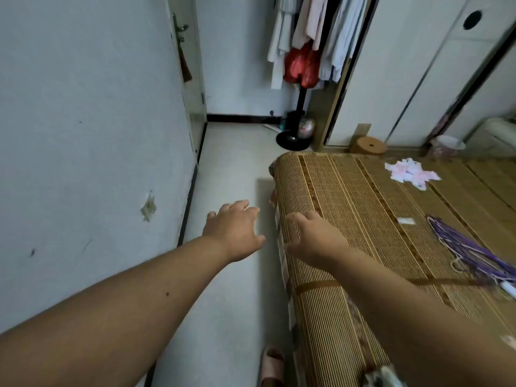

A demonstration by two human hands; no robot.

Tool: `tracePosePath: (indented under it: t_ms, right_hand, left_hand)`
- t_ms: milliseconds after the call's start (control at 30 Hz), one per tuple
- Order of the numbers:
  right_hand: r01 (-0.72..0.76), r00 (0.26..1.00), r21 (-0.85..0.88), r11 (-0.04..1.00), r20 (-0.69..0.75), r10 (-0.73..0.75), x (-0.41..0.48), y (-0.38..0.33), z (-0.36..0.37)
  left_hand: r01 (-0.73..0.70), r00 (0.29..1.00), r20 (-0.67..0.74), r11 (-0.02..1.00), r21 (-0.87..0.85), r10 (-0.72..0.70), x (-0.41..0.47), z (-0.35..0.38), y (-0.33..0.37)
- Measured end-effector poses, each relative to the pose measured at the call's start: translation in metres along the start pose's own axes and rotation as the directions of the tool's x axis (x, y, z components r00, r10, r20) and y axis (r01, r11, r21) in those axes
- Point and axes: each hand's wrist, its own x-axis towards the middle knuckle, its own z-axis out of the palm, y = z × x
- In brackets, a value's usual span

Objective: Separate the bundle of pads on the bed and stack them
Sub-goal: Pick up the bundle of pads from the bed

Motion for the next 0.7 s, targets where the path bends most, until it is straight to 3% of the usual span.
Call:
tracePosePath:
  t_ms: [200, 367, 700]
  right_hand:
    - [-0.009, 0.998, 0.021, 1.000, 0.067, 0.007, 0.094, 0.041, -0.021]
    - [0.012, 0.998, -0.005, 1.000, 0.067, -0.011, 0.174, 0.071, -0.044]
    - [-0.010, 0.998, 0.038, 0.999, 0.061, 0.007, 0.349, 0.085, -0.067]
  left_hand:
    - [0.074, 0.994, 0.082, 0.995, -0.071, -0.068, 0.104, 0.008, 0.011]
    - [0.081, 0.996, 0.043, 0.991, -0.103, -0.077, 0.186, 0.006, 0.014]
    - [0.094, 0.995, 0.047, 0.991, -0.091, -0.090, 0.357, -0.019, -0.047]
